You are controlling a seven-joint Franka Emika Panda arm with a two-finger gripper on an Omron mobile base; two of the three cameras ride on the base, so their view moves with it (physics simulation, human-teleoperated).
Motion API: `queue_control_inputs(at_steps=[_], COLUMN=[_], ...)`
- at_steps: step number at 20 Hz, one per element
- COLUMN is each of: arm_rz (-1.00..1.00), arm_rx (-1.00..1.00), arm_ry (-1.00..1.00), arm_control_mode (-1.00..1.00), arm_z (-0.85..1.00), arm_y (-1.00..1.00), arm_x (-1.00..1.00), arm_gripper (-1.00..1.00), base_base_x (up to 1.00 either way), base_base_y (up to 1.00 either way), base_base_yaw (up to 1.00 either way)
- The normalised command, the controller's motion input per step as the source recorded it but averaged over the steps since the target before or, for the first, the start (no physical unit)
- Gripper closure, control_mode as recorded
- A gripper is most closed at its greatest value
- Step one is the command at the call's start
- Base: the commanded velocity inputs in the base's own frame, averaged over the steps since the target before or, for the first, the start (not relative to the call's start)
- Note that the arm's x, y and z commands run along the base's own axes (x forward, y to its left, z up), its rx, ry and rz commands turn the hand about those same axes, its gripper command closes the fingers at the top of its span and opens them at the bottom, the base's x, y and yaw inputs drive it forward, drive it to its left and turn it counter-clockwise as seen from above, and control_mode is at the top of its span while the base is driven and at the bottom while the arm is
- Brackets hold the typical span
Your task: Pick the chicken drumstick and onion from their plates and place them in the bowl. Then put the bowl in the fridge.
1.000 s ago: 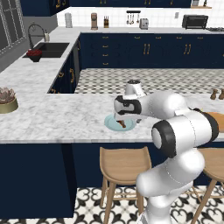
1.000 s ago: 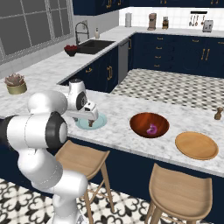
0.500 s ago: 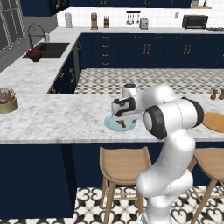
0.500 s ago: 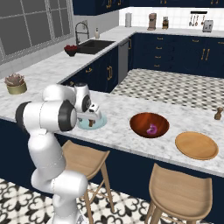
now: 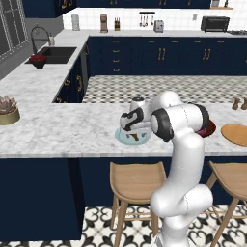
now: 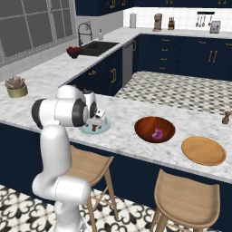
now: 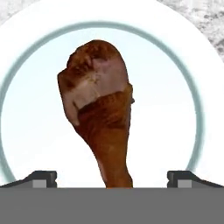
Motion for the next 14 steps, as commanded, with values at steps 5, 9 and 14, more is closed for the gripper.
queue_control_inputs(at_steps=[5, 9, 14], arm_rz=[0.00, 0.00, 0.01], arm_rx=[0.00, 0.00, 0.00], arm_ry=[0.00, 0.00, -0.04], arm_control_mode=[-1.00, -1.00, -1.00], arm_z=[-0.39, -0.45, -0.23], arm_y=[0.02, 0.11, 0.11], arm_x=[0.49, 0.03, -0.07], arm_gripper=[1.00, 1.00, 1.00], base_base_x=[0.00, 0.00, 0.00], base_base_y=[0.00, 0.00, 0.00], base_base_yaw=[0.00, 0.00, 0.00])
